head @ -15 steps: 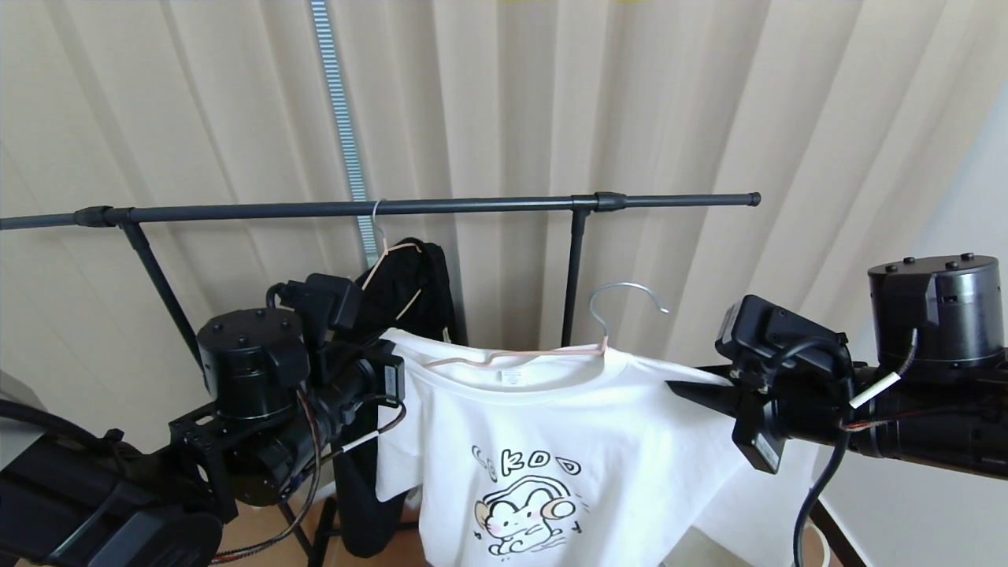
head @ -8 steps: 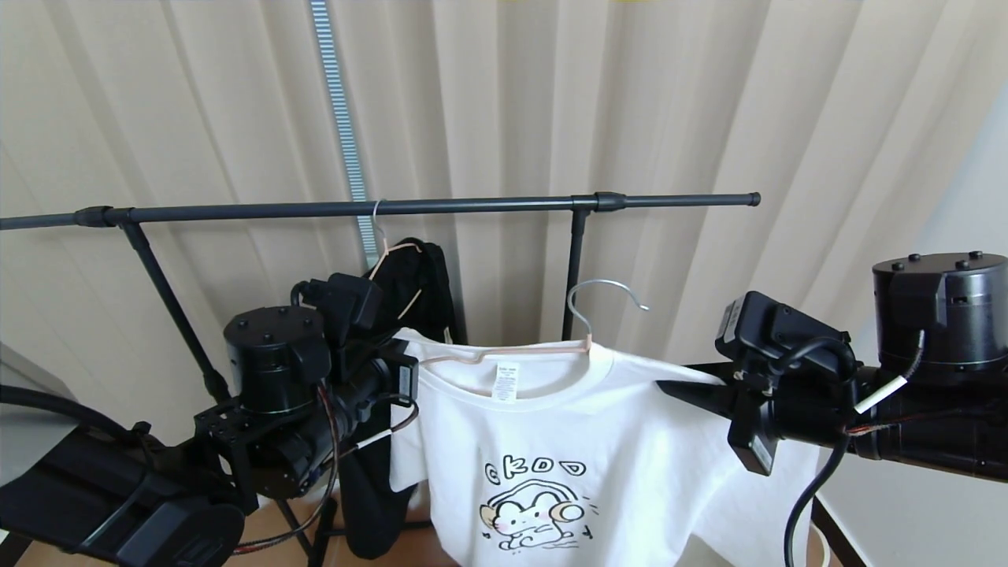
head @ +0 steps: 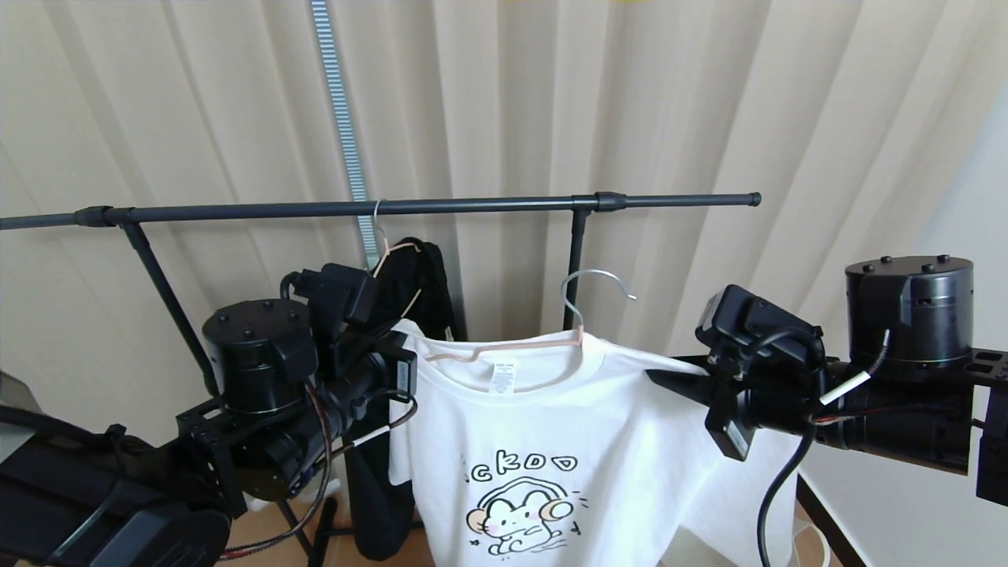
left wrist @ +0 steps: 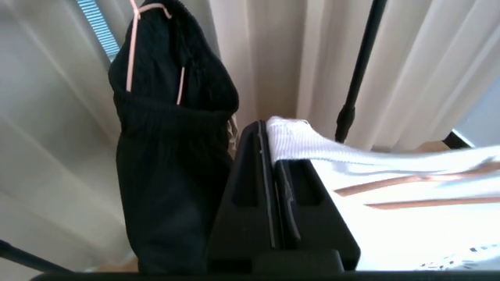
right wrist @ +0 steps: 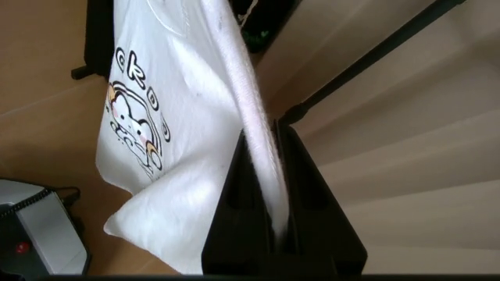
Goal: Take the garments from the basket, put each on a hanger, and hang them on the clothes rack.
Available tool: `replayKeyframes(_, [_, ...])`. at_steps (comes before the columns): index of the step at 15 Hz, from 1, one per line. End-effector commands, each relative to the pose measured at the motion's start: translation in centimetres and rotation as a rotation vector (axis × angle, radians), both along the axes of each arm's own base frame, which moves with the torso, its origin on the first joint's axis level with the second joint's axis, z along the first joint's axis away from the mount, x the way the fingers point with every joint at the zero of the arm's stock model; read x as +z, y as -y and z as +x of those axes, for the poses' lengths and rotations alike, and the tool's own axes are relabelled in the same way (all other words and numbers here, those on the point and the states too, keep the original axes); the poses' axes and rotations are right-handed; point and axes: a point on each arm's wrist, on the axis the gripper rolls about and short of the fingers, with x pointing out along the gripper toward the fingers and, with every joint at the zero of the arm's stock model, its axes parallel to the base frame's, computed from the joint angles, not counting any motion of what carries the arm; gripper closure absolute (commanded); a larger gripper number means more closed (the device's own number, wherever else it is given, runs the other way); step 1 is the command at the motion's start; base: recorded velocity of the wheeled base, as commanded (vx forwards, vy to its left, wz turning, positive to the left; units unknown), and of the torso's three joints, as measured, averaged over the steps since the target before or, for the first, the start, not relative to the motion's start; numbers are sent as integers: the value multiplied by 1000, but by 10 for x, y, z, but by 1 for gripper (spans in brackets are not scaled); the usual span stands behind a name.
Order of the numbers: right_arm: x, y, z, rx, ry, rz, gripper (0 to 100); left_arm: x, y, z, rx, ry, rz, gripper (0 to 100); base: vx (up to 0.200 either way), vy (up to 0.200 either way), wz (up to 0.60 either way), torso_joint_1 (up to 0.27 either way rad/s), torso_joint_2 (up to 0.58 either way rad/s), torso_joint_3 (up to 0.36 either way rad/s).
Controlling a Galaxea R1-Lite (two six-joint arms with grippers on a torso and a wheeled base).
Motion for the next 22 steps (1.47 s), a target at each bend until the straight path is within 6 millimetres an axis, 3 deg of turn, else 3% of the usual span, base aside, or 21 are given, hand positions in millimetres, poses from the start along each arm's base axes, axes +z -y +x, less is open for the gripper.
replayKeyframes(1, [-2,-4,6,-30,-22,31,100,9,3,-10,-27,28,2,100,0,0,0,0,0,0])
replayKeyframes(6, [7,-13,7,-42,-36,104,100,21,16,-18,-81,91,56,100,0,0,0,0,0,0])
replayKeyframes(15, [12,-11,11,-167,14,73,100,46,20,-6,8,202,237,100,0,0,0,0,0,0])
replayKeyframes(22, [4,-37,26,-261,32,134,100,73,27,-12,-32,138,281,100,0,0,0,0,0,0])
